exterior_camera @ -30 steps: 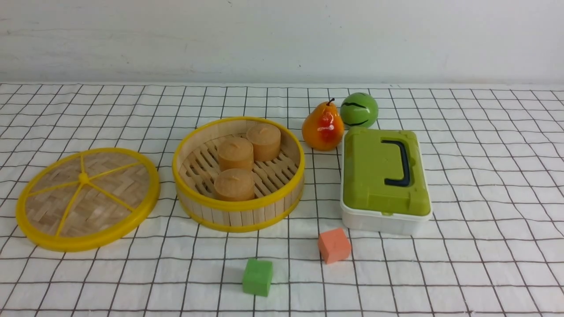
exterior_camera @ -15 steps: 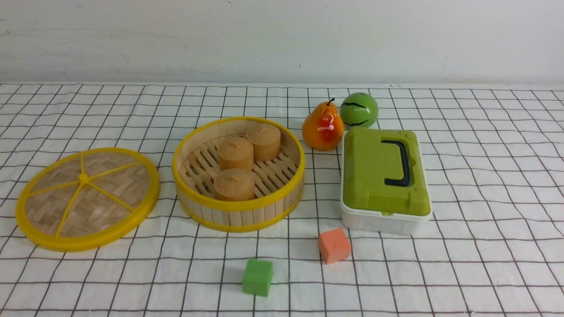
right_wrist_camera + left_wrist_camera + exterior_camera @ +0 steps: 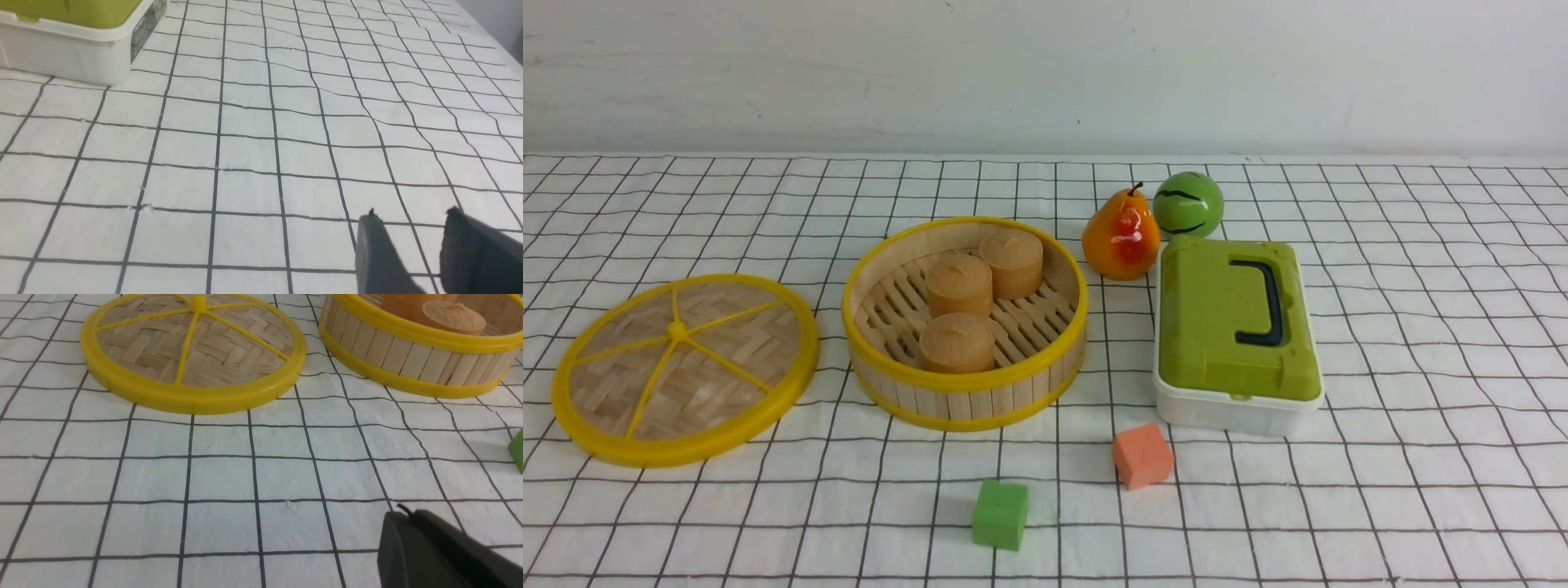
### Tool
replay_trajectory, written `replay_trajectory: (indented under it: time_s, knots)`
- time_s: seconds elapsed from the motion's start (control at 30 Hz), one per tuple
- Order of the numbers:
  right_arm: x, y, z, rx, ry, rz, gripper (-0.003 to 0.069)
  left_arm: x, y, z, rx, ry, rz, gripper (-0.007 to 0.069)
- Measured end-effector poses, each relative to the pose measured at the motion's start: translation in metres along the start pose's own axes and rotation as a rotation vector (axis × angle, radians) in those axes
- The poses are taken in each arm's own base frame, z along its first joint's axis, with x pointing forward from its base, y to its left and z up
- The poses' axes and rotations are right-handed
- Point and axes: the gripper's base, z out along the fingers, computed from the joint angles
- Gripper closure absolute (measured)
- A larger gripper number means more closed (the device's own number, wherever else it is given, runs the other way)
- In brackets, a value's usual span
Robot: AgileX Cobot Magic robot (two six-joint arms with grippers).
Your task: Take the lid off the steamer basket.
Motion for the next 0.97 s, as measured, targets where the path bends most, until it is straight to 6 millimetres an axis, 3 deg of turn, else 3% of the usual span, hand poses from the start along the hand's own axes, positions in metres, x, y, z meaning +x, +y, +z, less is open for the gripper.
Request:
replay_trajectory:
  time_s: [0.97]
  knots:
    - [0.0000,0.0000,0.0000,0.000,0.000,0.000,0.0419,0.0000,0.0000,0.0000,0.000,0.000,-0.001,0.0626]
